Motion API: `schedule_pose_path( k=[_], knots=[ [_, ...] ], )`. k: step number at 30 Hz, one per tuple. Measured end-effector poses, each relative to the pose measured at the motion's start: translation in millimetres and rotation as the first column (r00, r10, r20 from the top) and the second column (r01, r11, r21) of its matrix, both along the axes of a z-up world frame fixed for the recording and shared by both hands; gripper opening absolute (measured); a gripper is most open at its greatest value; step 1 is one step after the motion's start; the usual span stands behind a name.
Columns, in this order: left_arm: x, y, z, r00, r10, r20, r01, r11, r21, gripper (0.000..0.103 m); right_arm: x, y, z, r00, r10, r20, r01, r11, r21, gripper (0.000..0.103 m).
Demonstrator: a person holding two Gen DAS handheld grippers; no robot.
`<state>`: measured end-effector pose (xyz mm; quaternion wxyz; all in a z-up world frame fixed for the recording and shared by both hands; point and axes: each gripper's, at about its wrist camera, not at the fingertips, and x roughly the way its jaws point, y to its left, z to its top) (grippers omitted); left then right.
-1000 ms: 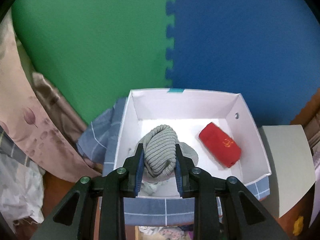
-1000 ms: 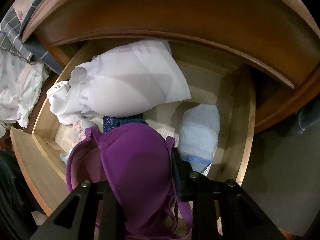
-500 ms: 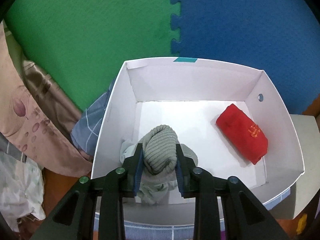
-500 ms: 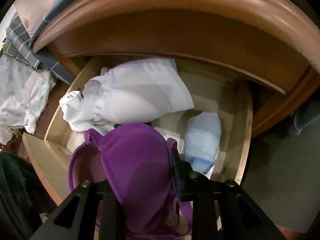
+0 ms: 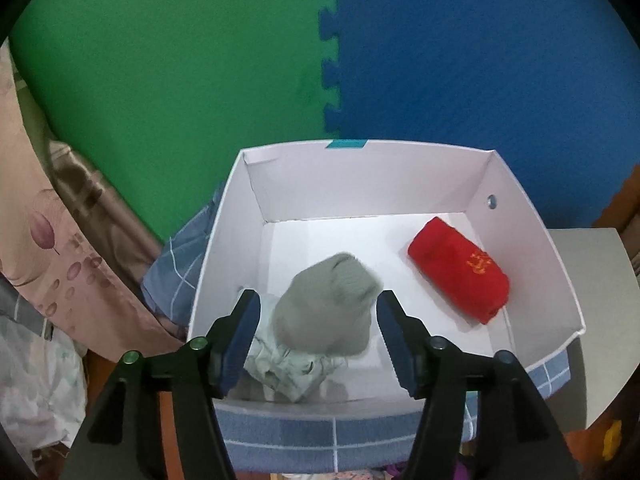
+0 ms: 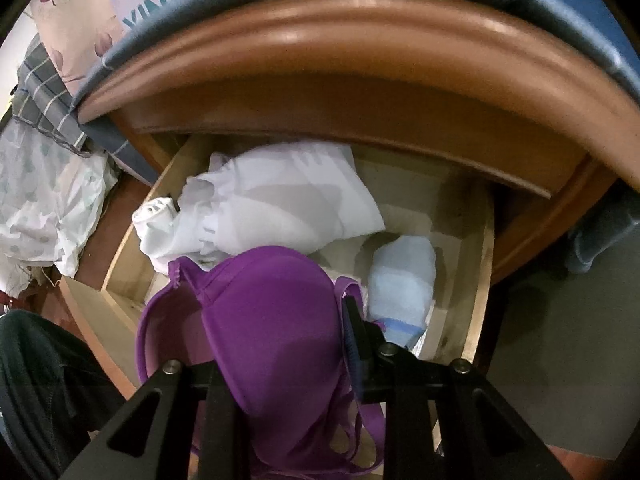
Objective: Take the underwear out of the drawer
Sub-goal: 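Lift the grey knit garment with the left gripper and release it into the white box, then carry the purple bra with the right gripper and release it into the white box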
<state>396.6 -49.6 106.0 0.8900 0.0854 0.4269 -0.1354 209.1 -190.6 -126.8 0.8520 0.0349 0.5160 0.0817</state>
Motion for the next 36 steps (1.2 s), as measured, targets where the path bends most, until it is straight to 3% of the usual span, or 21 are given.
schedule_pose_path(
  k=[5,9,18,28,36],
  knots=[
    [-33.5,20.0,12.7,1.0,0.006,0.03,-0.004,0.998,-0.059,0.068,-4.5,-0.9,9.4,0.999,0.005,0.034,-0.005,1.0,0.002,0.024],
    [-69.5,41.8,15.3,0.998,0.019,0.057,-0.016,0.999,-0.048,0.071,-8.6,-3.8,18.0,0.998,0.0,0.059,-0.001,1.0,0.015,0.024],
    [-145.0,117.0,-13.0,0.989,0.146,0.037,-0.141,0.984,-0.111,0.076,-18.5,-7.7,49.8,0.995,-0.039,0.096,0.036,0.999,0.036,0.024],
    [-190.2,163.2,-66.3,0.969,0.243,-0.051,-0.247,0.963,-0.104,0.078,-27.9,7.8,121.7,0.989,0.016,0.15,-0.017,1.0,0.0,0.024],
    [-207.1,169.3,-86.3,0.962,0.267,-0.047,-0.27,0.962,-0.05,0.082,-25.2,5.5,204.8,0.974,0.035,0.226,-0.031,0.999,-0.02,0.024]
  ],
)
